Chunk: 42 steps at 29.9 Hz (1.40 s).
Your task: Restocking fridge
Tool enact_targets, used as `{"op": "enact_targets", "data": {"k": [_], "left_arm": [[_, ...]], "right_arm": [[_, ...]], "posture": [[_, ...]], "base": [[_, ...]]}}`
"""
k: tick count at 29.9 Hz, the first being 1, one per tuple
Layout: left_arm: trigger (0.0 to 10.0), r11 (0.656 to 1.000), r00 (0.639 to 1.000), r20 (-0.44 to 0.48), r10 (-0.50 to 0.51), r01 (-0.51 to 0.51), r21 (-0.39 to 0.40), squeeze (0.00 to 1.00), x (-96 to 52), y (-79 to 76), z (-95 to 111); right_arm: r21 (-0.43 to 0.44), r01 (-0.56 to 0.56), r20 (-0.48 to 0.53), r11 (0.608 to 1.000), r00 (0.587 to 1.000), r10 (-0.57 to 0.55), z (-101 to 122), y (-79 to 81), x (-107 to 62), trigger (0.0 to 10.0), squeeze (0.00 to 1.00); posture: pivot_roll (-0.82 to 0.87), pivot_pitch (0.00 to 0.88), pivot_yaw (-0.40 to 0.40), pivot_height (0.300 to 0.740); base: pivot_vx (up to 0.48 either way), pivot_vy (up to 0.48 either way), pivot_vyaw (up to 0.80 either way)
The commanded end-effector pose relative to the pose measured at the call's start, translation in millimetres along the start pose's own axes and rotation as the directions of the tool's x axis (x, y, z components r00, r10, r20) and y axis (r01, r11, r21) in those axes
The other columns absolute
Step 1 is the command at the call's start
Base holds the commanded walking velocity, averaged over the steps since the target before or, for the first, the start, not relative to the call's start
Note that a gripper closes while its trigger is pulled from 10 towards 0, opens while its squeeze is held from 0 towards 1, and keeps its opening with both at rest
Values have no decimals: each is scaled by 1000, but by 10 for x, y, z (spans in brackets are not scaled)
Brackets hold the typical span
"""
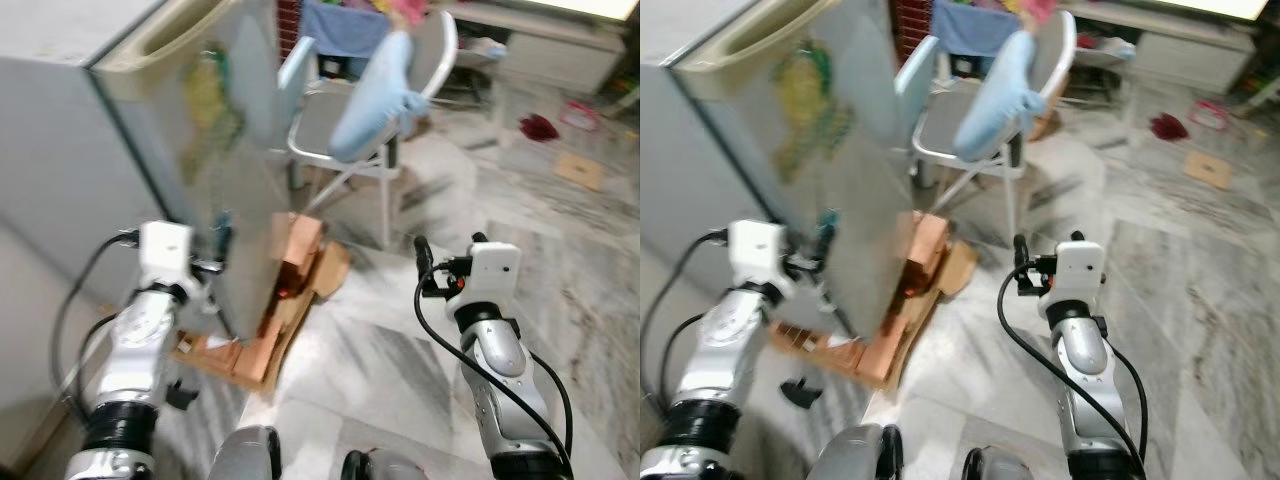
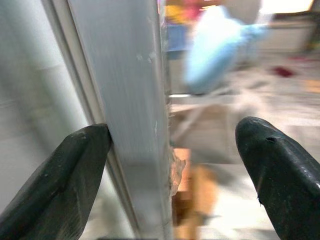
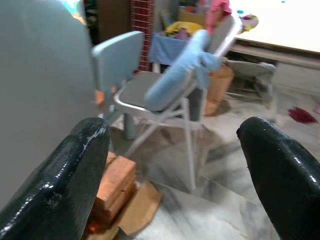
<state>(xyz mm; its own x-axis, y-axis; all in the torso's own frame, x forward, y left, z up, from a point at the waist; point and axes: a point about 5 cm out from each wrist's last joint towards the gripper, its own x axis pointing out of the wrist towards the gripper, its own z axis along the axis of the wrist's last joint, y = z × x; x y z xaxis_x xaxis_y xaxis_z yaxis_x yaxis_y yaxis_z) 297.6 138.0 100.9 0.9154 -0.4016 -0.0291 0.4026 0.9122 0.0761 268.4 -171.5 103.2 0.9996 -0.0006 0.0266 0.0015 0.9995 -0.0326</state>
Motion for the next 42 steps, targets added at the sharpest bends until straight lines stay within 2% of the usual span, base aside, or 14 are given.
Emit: {"op": "enact_targets", "data": {"k": [1, 2, 3, 4, 8, 13, 15, 24, 42], "left_arm": [[10000, 970, 963, 116, -244, 240, 45, 0, 142, -476, 314], [10000, 950, 941, 133, -312, 311, 29, 0, 134, -645, 365], [10000, 942, 932, 140, -336, 336, 22, 0, 125, -702, 387], [10000, 945, 935, 141, -326, 327, 19, 0, 132, -692, 391], [10000, 964, 958, 121, -260, 265, -26, 0, 128, -479, 350], [10000, 977, 974, 84, -211, 207, 57, 0, 90, -283, 313], [10000, 979, 976, 90, -200, 196, 55, 0, 92, -256, 316], [10000, 979, 976, 90, -196, 190, 74, 0, 112, -229, 295], [10000, 977, 978, 67, -196, 189, 98, 0, 161, -292, 186]], "right_arm": [[-10, 32, 8, 999, 999, -32, 37, -40, 3, 10000, 0], [-13, 45, 8, 999, 999, -45, 44, -46, 3, 10000, 0], [-15, 48, 7, 999, 999, -48, 47, -46, -1, 10000, 0], [-16, 55, 6, 998, 998, -55, 48, -51, -9, 10000, 0], [-11, 71, 5, 997, 997, -71, 42, -68, -19, 10000, 0], [-25, 112, 9, 993, 994, -112, 43, -99, -10, 10000, 0], [-33, 126, -3, 991, 992, -126, 33, -107, -1, 10000, 0], [-23, 126, 1, 992, 992, -126, 37, -101, 4, 10000, 0], [-18, 125, 1, 992, 992, -125, 10, -68, 48, 10000, 0]], "posture": [[14, 95, -34, 740], [11, 94, -31, 740], [11, 94, -31, 740], [11, 95, -30, 740], [11, 95, -28, 740], [22, 95, -29, 740], [20, 93, -29, 740], [13, 87, -30, 740], [6, 68, -28, 740]], "base": [[0, 0, 0], [0, 0, 0], [0, 0, 0], [0, 0, 0], [0, 0, 0], [0, 0, 0], [0, 0, -288], [309, -288, -629], [381, -286, 0]]}}
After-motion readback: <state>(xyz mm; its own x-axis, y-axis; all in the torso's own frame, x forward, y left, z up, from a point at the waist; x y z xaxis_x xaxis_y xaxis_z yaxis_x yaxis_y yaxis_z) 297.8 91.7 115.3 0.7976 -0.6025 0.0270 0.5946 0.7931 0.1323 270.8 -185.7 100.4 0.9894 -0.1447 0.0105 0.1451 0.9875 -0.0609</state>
